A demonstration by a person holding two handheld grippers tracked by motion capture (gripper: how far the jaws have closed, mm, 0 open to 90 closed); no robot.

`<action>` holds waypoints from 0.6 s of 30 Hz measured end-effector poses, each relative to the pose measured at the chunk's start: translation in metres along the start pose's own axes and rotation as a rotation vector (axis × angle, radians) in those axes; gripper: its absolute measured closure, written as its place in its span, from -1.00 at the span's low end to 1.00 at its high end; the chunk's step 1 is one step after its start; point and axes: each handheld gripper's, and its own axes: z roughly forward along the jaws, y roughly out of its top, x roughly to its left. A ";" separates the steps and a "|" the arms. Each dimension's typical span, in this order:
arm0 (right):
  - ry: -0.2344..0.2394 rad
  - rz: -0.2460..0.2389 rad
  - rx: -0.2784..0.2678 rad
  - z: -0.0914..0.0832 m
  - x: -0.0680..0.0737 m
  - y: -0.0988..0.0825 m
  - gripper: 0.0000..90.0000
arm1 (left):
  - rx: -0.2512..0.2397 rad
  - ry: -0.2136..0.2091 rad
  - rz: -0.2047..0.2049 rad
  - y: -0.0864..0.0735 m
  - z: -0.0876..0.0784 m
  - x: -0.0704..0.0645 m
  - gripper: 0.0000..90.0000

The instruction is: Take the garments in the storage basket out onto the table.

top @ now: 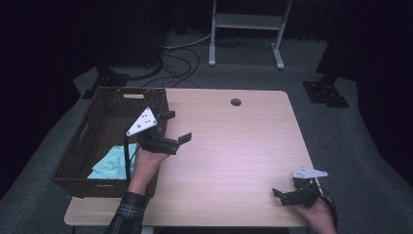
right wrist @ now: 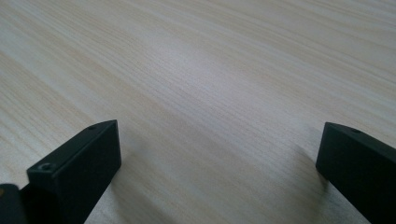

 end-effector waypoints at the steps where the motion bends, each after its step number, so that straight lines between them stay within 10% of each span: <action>1: 0.000 -0.001 0.000 0.000 0.000 0.000 -1.00 | -0.002 0.000 -0.003 0.000 0.000 0.001 -1.00; 18: -0.001 0.000 0.000 0.000 0.000 0.000 -1.00 | -0.016 0.016 -0.025 -0.002 -0.012 0.009 -1.00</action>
